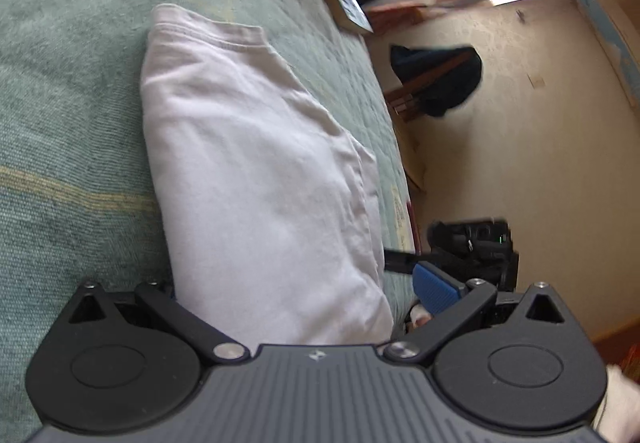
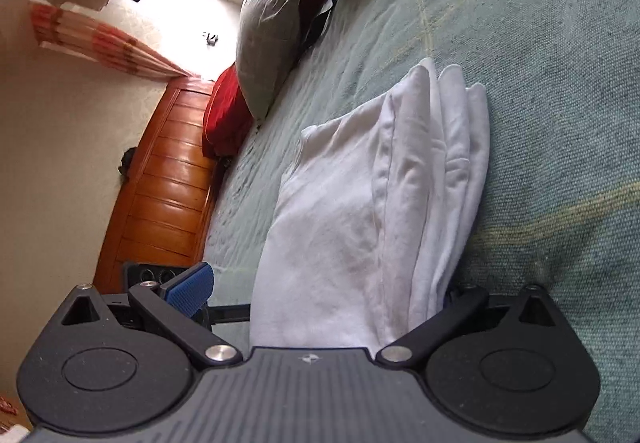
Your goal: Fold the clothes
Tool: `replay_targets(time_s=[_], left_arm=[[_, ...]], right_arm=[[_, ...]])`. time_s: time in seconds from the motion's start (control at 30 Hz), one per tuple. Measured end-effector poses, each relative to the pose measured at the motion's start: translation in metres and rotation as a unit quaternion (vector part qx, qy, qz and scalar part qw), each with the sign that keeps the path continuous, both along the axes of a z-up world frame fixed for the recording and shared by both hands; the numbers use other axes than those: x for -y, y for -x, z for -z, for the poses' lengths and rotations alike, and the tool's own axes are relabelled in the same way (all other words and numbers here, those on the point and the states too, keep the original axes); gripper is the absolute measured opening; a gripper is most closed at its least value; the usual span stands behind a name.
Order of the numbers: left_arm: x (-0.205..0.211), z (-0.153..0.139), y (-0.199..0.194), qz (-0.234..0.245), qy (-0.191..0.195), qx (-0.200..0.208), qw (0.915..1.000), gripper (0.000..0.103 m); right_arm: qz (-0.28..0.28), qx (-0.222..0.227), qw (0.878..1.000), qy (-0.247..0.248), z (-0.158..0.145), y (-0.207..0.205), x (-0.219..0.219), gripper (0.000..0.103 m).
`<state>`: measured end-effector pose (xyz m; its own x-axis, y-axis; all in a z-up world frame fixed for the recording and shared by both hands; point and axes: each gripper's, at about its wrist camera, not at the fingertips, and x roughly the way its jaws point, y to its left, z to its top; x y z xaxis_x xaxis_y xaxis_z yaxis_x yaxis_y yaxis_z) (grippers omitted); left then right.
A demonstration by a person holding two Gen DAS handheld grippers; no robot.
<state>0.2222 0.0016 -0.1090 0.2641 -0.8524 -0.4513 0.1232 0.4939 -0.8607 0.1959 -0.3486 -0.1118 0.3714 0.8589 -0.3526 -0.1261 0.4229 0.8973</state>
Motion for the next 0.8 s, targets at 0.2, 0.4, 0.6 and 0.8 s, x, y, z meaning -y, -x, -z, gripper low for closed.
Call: replay_targets(time_s=[0.2,0.4,0.6,0.8], left_arm=[[0.001,-0.008,0.004,-0.023,0.007,0.001,0.9997,0.102],[0.004,-0.014,0.001,-0.028,0.010,-0.002,0.9996,0.102],[0.003,-0.032,-0.001,-0.017,0.015,0.011,0.9997,0.102],[0.001,-0.045,0.002,-0.010,0.003,0.025,0.9996,0.101]], right_arm=[[-0.002,0.002,1.000,0.014,-0.007,0.001,-0.007,0.103],[0.006,0.013,0.999,0.051,-0.015,0.006,-0.020,0.103],[-0.004,0.026,0.997,0.069,-0.030,0.009,-0.031,0.103],[-0.024,0.048,0.996,0.068,-0.046,0.012,-0.043,0.103]])
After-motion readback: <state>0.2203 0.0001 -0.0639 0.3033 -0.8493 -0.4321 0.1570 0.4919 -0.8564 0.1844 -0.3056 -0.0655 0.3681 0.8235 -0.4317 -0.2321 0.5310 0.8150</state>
